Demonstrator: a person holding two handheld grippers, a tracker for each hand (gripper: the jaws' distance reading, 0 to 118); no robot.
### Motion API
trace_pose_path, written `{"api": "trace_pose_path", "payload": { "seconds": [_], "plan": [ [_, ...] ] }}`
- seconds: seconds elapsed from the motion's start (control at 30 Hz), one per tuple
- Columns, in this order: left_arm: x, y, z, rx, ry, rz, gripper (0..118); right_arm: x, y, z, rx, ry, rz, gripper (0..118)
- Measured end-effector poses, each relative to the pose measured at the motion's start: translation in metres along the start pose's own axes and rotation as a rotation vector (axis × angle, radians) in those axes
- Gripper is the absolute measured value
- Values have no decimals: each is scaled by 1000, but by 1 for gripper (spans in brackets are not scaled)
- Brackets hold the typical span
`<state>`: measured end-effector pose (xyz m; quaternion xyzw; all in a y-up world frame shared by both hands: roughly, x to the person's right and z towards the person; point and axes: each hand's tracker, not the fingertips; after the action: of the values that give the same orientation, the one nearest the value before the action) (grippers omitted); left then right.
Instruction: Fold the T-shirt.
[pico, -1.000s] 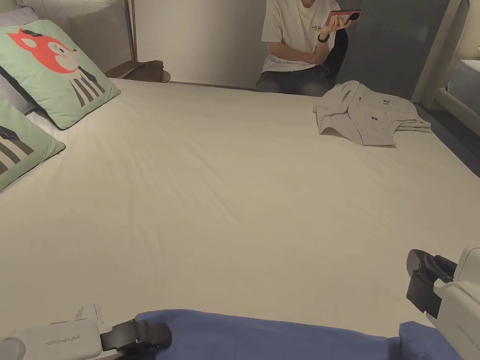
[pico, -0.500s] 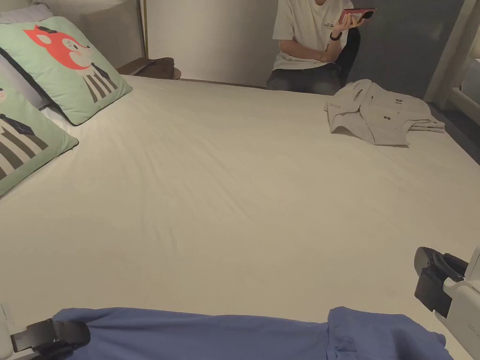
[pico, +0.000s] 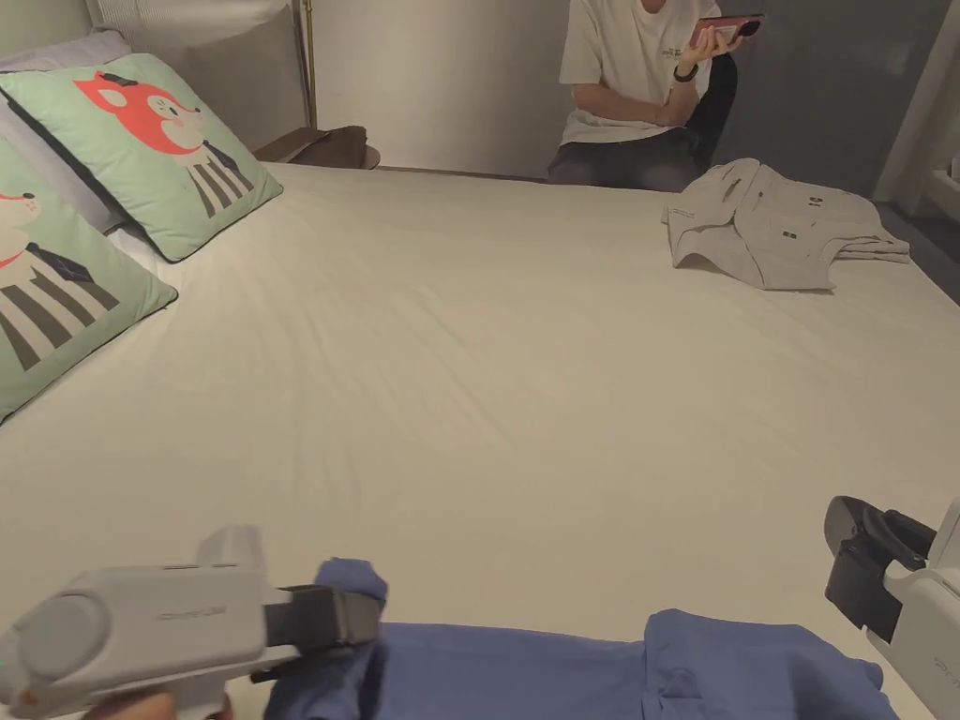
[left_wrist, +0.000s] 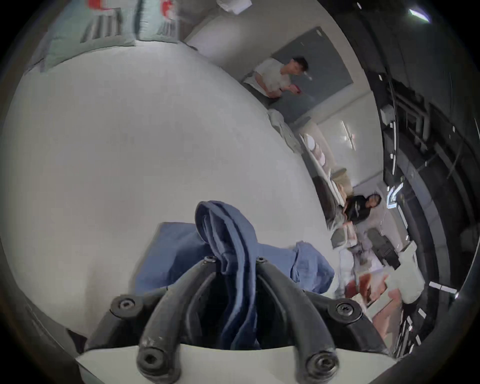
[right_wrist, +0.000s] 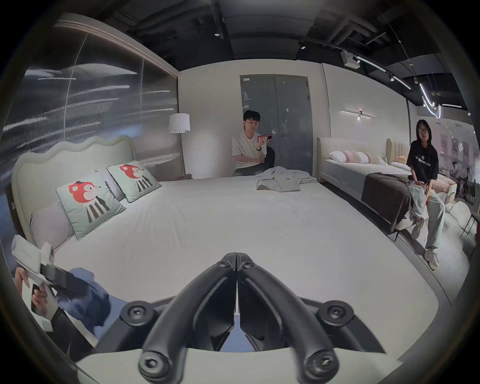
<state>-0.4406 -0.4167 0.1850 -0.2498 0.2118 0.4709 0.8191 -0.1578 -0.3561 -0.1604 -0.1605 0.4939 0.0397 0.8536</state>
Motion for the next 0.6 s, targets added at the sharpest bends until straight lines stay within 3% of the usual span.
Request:
{"api": "trace_pose_path", "payload": {
  "seconds": [0.3,0.33,0.4,0.47,0.5,0.53,0.6],
  "plan": [
    [41,-25,-109,-138,86,-63,10,25,-9,29,7,-66,-56,0],
    [41,-27,-116,-131,94,-58,17,28,-10,31,7,-73,-63,0],
    [42,-29,-122,-116,106,-36,45,32,-10,35,8,-84,-76,0],
    [40,-25,-119,-92,0,13,52,35,-11,37,8,-90,-83,0],
    [44,-29,-111,-86,-59,28,75,37,-11,37,7,-93,-87,0],
    [45,-27,-106,-67,-83,21,89,39,-11,37,7,-94,-90,0],
    [46,-24,-93,19,-73,-38,102,39,-12,37,7,-93,-93,0]
  ]
}}
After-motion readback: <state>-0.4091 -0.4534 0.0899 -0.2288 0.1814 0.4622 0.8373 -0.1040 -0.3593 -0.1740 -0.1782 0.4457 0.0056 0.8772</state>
